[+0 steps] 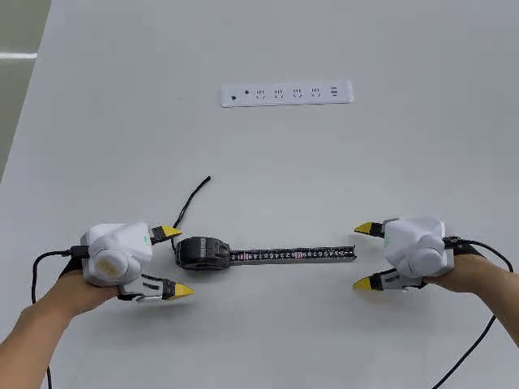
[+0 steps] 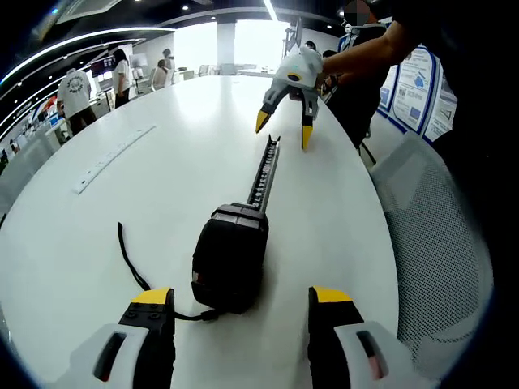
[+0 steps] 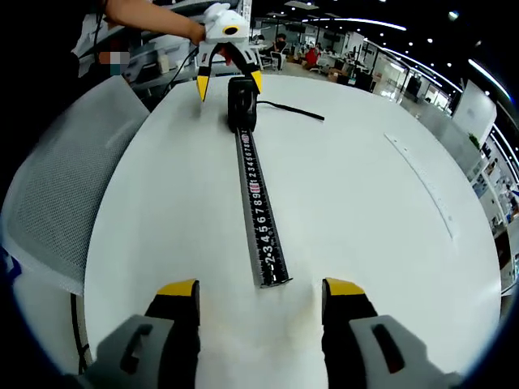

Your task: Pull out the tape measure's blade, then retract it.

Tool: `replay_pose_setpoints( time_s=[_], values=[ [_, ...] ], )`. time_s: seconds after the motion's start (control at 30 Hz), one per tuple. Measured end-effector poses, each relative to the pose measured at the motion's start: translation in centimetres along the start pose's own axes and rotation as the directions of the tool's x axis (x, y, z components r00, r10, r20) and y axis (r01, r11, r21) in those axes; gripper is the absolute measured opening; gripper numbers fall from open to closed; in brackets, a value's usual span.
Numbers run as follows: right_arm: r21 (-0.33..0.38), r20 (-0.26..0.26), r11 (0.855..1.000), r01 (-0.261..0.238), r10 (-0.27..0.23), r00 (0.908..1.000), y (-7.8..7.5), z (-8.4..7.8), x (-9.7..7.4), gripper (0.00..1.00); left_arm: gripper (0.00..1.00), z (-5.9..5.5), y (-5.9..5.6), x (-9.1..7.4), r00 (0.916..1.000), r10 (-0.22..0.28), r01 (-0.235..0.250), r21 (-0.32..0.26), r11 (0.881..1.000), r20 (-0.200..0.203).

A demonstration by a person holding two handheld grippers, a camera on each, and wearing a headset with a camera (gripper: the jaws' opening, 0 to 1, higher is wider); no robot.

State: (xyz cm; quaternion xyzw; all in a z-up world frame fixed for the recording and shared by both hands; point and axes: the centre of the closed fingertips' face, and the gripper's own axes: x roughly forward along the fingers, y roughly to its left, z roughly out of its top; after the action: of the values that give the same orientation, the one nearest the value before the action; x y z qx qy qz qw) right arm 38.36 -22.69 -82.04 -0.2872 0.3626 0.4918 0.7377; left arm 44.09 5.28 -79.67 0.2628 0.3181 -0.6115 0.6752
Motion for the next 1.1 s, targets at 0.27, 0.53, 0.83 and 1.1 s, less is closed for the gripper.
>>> replay_pose_setpoints(
  time_s=[0.27, 0.53, 0.83, 1.1],
  values=[
    [0.107, 0.043, 0.994, 0.038, -0.042, 0.9982, 1.2, 0.0, -0.9, 0.76, 0.76, -0.2, -1.3, -0.9, 0.9957, 0.064, -0.057, -0.101, 0.993, 0.067],
    [0.216, 0.102, 0.971, 0.1, -0.124, 0.987, 2.3, 0.6, -2.0, 0.9, 0.89, -0.1, -2.9, -1.7, 0.9835, 0.136, -0.117, -0.158, 0.981, 0.119],
    [0.333, 0.159, 0.929, 0.162, -0.225, 0.9613, 3.5, 0.9, -3.1, 0.99, 0.98, 0.0, -4.3, -2.8, 0.9572, 0.235, -0.194, -0.229, 0.954, 0.169],
    [0.388, 0.188, 0.902, 0.191, -0.28, 0.9413, 4.3, 1.4, -3.7, 1.0, 1.0, 0.3, -5.0, -3.3, 0.9329, 0.296, -0.234, -0.279, 0.931, 0.205]
  ],
)
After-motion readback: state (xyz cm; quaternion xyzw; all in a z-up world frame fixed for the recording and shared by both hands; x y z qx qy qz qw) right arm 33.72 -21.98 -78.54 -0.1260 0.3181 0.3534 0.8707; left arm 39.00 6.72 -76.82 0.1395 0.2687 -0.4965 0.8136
